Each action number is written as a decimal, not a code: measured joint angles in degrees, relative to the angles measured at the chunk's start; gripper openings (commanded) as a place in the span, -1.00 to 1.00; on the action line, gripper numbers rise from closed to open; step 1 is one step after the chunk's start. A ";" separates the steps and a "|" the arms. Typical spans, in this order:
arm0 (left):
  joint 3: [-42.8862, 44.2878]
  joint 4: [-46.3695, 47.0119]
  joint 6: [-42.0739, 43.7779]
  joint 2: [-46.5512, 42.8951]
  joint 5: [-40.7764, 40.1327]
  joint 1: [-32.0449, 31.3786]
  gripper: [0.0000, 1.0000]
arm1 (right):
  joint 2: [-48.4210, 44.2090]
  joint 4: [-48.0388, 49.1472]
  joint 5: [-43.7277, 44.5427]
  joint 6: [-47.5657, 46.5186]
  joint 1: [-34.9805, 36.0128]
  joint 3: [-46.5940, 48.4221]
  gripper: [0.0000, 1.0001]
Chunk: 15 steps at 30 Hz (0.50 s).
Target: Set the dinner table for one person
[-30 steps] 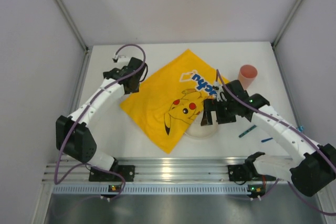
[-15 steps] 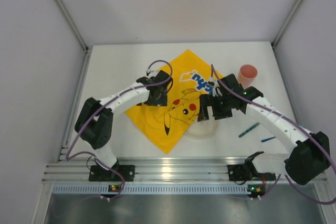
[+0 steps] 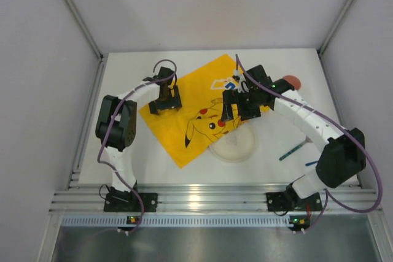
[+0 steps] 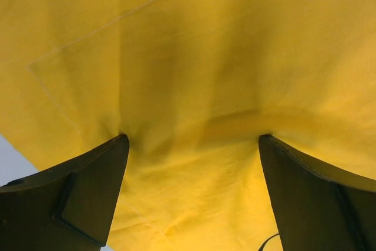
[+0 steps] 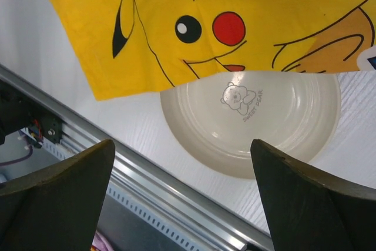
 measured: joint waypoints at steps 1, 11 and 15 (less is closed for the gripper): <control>2.27 -0.02 0.72 1.62 0.17 0.85 0.94 | 1.07 -0.15 0.00 0.00 0.00 0.50 0.99; 39.04 -4.96 8.15 23.87 1.62 8.35 0.97 | 14.34 -2.10 0.37 -0.48 -0.48 13.07 0.97; 43.85 -7.10 8.68 24.02 2.71 7.87 0.97 | 21.64 -2.32 0.35 -0.50 -1.99 19.93 0.95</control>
